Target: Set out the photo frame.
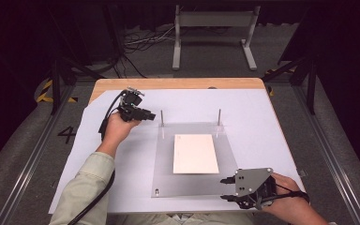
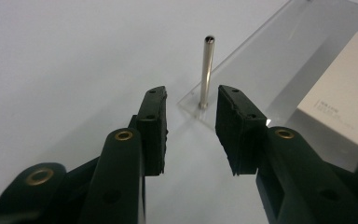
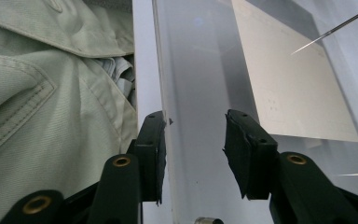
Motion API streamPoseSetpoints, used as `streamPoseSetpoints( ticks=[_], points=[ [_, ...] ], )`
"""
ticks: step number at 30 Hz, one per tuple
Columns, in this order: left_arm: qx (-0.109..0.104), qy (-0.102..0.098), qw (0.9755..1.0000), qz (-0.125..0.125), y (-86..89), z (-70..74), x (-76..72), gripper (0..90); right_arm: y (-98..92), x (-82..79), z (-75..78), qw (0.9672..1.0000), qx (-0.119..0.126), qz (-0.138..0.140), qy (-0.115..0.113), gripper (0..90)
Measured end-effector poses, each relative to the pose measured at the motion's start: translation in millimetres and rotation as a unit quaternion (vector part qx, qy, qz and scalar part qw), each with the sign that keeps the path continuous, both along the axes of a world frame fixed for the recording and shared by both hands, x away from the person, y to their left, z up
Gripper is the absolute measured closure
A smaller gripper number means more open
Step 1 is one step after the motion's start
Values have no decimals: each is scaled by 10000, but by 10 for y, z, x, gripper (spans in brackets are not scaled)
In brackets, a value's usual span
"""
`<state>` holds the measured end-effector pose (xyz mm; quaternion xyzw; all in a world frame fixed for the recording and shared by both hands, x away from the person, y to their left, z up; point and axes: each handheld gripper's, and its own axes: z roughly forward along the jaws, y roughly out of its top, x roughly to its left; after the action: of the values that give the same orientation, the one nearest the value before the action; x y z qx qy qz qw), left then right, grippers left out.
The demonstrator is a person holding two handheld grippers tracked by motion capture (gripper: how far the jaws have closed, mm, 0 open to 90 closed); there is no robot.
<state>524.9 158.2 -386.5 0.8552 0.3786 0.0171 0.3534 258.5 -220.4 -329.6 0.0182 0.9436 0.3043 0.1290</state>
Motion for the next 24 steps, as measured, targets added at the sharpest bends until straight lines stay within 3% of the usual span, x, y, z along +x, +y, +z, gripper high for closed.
streamPoseSetpoints(
  ticks=[9,20,24],
  points=[
    [-171,-250,9993,227,377,-41,-236,638,-15,-8,145,9996,113,-27,-245,645],
    [-471,-283,9982,249,569,-187,-453,634,-72,55,340,9978,451,-82,-478,679],
    [-346,-345,9986,179,559,-169,-495,632,-105,100,395,9966,647,-107,-498,683]
  ],
)
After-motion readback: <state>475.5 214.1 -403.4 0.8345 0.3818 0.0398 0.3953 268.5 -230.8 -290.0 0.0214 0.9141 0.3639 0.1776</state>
